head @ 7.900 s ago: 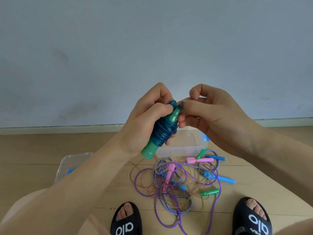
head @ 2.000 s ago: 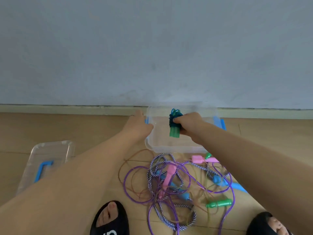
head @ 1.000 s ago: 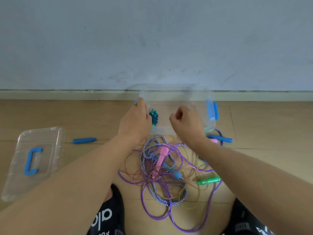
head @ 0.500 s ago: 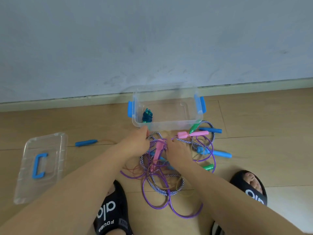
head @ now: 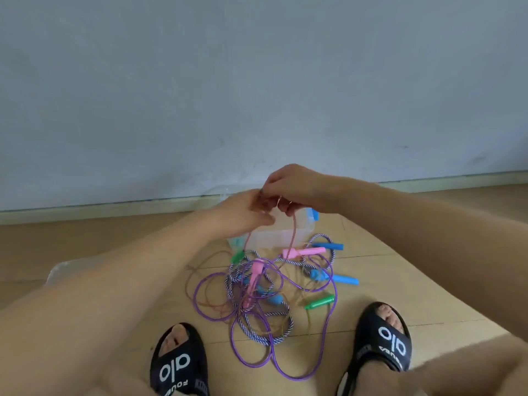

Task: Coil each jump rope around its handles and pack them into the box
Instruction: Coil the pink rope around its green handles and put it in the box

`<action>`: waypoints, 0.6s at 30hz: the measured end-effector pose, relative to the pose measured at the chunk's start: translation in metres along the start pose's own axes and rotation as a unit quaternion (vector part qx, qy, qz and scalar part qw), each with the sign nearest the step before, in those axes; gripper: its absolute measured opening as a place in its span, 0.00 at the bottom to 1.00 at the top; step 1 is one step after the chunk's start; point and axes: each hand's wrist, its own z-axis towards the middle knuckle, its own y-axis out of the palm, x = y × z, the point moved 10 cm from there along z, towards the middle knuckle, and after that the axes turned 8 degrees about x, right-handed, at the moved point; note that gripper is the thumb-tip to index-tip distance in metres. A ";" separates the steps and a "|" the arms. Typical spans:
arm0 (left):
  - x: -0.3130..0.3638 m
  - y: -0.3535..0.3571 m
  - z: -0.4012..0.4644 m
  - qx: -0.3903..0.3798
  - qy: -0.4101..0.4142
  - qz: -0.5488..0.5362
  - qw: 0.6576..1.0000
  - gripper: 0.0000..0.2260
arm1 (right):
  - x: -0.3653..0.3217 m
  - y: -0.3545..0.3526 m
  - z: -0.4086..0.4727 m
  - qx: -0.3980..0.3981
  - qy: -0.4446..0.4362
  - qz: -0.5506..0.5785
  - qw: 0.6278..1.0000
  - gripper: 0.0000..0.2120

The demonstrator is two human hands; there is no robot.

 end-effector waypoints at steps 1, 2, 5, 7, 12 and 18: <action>0.016 -0.014 -0.004 0.015 0.013 -0.017 1.000 0.09 | -0.018 -0.010 -0.010 0.000 -0.004 0.025 1.000 0.05; 0.027 -0.027 -0.008 0.029 0.019 -0.029 0.999 0.09 | -0.034 -0.018 -0.021 0.002 -0.010 0.054 0.998 0.05; 0.049 -0.056 -0.027 0.055 0.016 -0.043 0.997 0.19 | -0.064 -0.034 -0.046 0.023 -0.026 0.153 0.988 0.06; 0.058 -0.059 -0.042 0.038 0.014 -0.099 0.994 0.16 | -0.071 -0.036 -0.057 0.028 -0.035 0.185 0.982 0.10; 0.067 -0.069 -0.064 0.051 0.010 -0.152 0.987 0.15 | -0.063 -0.020 -0.075 -0.039 -0.040 0.144 0.988 0.13; -0.003 -0.157 -0.063 0.257 -0.103 -0.073 0.958 0.15 | -0.017 -0.034 -0.069 -0.047 0.005 -0.182 0.982 0.07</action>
